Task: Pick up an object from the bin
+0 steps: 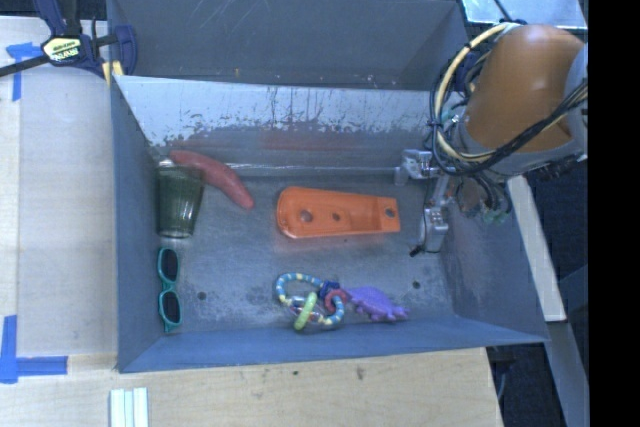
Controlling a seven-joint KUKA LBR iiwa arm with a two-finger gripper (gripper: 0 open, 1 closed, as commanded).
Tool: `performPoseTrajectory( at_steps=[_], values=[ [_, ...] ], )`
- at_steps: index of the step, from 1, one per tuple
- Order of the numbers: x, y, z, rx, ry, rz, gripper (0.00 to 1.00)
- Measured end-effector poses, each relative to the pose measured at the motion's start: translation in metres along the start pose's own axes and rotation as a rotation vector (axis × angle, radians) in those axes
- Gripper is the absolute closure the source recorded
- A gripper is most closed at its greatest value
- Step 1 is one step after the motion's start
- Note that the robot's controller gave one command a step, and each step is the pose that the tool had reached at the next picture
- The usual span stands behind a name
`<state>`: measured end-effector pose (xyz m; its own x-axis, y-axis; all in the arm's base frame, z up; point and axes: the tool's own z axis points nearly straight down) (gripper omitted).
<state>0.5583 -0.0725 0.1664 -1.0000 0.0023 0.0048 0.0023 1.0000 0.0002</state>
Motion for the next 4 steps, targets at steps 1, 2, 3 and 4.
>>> performPoseTrajectory(
  at_steps=[1, 2, 3, 4],
  values=[
    [-0.002, 0.000, -0.005, 0.001, -0.008, -0.002, 0.00],
    [-0.035, 0.038, 0.034, 0.004, -0.017, -0.039, 0.00],
    [-0.034, 0.030, 0.092, 0.002, -0.013, -0.169, 1.00],
    [-0.034, 0.030, 0.092, 0.002, -0.013, -0.169, 1.00]
  ],
)
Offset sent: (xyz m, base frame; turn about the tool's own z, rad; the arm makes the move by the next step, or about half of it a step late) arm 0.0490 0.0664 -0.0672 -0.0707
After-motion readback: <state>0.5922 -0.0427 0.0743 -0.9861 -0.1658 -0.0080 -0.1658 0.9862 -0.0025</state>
